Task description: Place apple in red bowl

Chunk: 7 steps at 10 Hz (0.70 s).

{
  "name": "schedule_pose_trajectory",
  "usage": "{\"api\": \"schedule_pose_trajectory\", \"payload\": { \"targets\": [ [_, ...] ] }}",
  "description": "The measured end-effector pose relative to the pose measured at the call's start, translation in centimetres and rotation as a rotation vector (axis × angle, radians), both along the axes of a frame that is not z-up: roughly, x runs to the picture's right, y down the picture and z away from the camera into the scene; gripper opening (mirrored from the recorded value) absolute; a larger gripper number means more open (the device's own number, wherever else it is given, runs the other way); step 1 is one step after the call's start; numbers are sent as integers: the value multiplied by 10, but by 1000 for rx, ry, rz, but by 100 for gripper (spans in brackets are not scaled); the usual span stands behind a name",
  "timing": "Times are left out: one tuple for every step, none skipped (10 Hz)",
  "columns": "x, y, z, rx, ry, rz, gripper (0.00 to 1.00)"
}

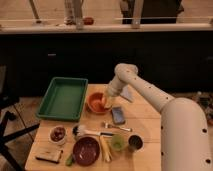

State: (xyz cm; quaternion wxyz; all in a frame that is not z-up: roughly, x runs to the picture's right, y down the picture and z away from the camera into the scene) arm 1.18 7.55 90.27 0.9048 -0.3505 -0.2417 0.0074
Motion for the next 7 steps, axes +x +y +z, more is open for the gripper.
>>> {"api": "schedule_pose_trajectory", "payload": {
  "targets": [
    [-2, -1, -1, 4, -2, 0, 0],
    [-3, -3, -2, 10, -5, 1, 0],
    [-5, -5, -3, 14, -7, 0, 0],
    [-7, -6, -4, 18, -10, 0, 0],
    [-8, -8, -5, 22, -11, 0, 0],
    [-9, -9, -5, 26, -13, 2, 0],
    [-10, -10, -6, 29, -16, 9, 0]
  ]
}}
